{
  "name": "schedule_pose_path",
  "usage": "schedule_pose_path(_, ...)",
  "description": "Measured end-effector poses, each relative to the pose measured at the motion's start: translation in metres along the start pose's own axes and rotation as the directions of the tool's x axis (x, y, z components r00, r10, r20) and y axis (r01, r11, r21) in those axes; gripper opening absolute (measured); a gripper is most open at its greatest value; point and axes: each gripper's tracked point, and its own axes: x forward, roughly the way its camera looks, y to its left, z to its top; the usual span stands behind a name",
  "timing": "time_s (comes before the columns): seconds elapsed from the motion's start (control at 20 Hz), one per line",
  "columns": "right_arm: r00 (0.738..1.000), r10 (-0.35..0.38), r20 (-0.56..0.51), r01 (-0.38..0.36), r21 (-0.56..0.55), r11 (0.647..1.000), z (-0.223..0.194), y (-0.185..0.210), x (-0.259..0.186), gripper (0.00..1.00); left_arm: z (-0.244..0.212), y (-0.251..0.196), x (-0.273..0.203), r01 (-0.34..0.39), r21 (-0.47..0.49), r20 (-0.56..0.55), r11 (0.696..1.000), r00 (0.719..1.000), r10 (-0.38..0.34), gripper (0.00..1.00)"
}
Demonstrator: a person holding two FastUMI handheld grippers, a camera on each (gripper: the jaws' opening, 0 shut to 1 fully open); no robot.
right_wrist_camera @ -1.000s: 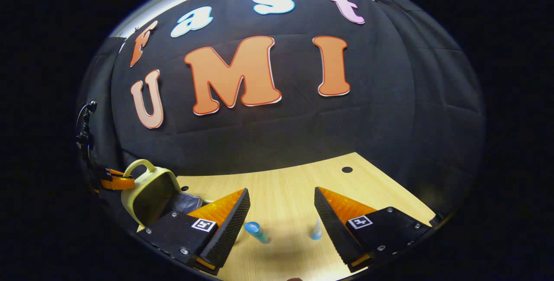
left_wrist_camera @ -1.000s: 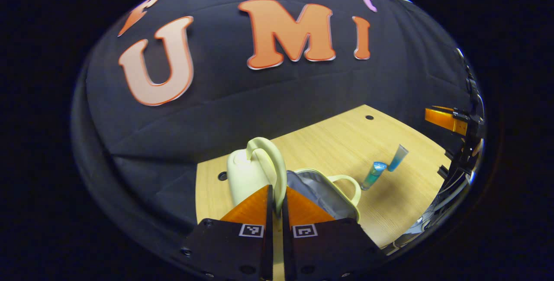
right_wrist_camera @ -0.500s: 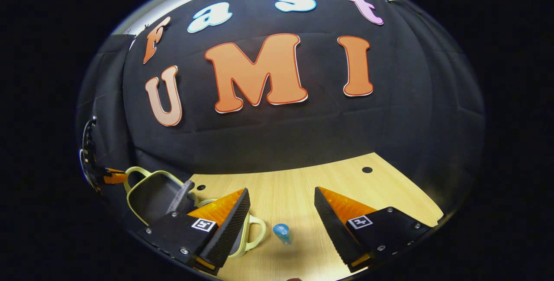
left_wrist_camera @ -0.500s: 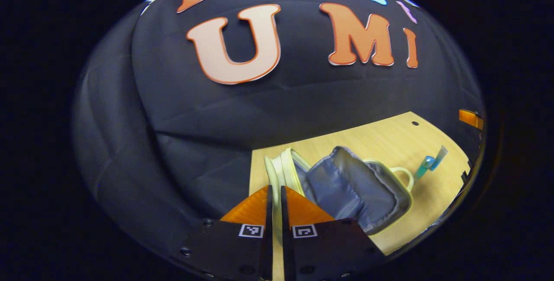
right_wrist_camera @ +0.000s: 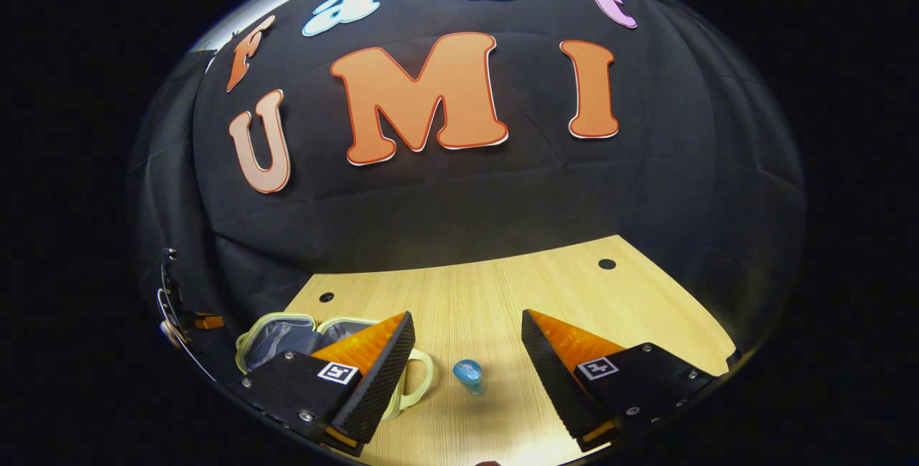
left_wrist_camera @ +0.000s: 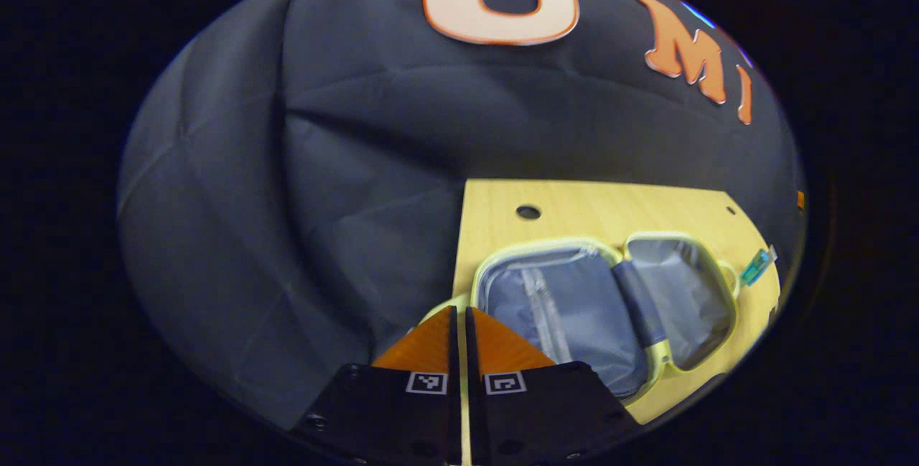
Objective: First open the suitcase, pack the skin care products into it, and then close the suitcase.
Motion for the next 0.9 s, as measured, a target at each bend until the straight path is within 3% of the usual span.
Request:
schedule_pose_path(0.2,1.000,-0.008,-0.006,0.008,-0.003,1.000,-0.003,-0.002,0.004,0.95,-0.002,-0.013,-0.005,0.009,-0.004,0.020,1.000,1.000,-0.009,0.01)
schedule_pose_path(0.35,1.000,-0.018,0.000,0.018,0.006,1.000,-0.003,-0.008,0.003,0.95,0.030,-0.028,-0.023,-0.007,0.045,0.070,0.999,0.998,0.003,0.01)
schedule_pose_path(0.4,1.000,-0.023,0.003,0.023,0.006,1.000,-0.002,-0.011,0.002,0.95,0.041,-0.041,-0.033,0.005,0.073,0.095,0.997,0.995,-0.012,0.05)
schedule_pose_path(0.55,0.999,-0.037,0.009,0.037,0.011,0.999,-0.002,-0.020,-0.001,0.95,0.084,-0.085,-0.058,0.025,0.131,0.183,0.991,0.982,-0.049,0.01)
schedule_pose_path(0.7,0.998,-0.057,0.024,0.057,-0.002,0.998,0.000,-0.032,-0.007,0.95,0.117,-0.142,-0.085,0.092,0.126,0.253,0.988,0.960,-0.122,0.02)
schedule_pose_path(0.85,0.998,-0.055,0.023,0.055,-0.015,0.998,-0.001,-0.044,-0.011,0.95,0.133,-0.203,-0.109,0.195,0.116,0.297,0.974,0.929,-0.221,0.49)
schedule_pose_path(0.9,0.998,-0.052,0.021,0.052,-0.018,0.998,-0.001,-0.049,-0.012,0.95,0.137,-0.220,-0.115,0.209,0.116,0.311,0.971,0.921,-0.236,0.53)
